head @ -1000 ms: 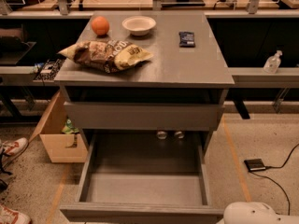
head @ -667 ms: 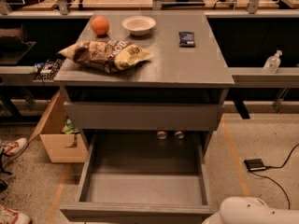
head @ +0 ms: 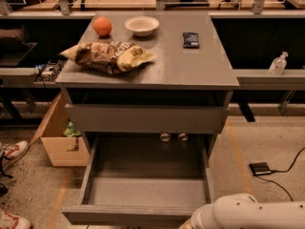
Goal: Close middle drawer
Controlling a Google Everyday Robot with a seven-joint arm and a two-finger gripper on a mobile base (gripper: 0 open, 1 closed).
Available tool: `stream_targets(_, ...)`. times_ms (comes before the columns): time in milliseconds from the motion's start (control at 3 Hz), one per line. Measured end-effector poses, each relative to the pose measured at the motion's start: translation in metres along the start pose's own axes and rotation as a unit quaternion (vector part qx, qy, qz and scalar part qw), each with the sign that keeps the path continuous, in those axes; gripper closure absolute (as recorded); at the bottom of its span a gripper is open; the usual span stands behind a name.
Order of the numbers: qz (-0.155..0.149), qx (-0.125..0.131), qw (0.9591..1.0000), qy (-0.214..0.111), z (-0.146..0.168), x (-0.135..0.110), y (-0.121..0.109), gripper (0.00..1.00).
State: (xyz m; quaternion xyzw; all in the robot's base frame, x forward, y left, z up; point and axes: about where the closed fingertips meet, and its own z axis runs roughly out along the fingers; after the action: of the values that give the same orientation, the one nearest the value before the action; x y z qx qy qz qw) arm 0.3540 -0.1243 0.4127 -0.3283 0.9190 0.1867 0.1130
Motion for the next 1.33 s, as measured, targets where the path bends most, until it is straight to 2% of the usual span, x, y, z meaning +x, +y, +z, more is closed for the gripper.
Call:
stream_targets(333, -0.005, 0.000, 0.9996, -0.029, 0.013, -0.023, -0.013, 1.00)
stream_targets(1000, -0.031, -0.026, 0.9961, -0.078, 0.037, -0.077, -0.032, 1.00)
stream_targets(1333, -0.031, -0.026, 0.9961, -0.078, 0.037, -0.077, -0.031, 1.00)
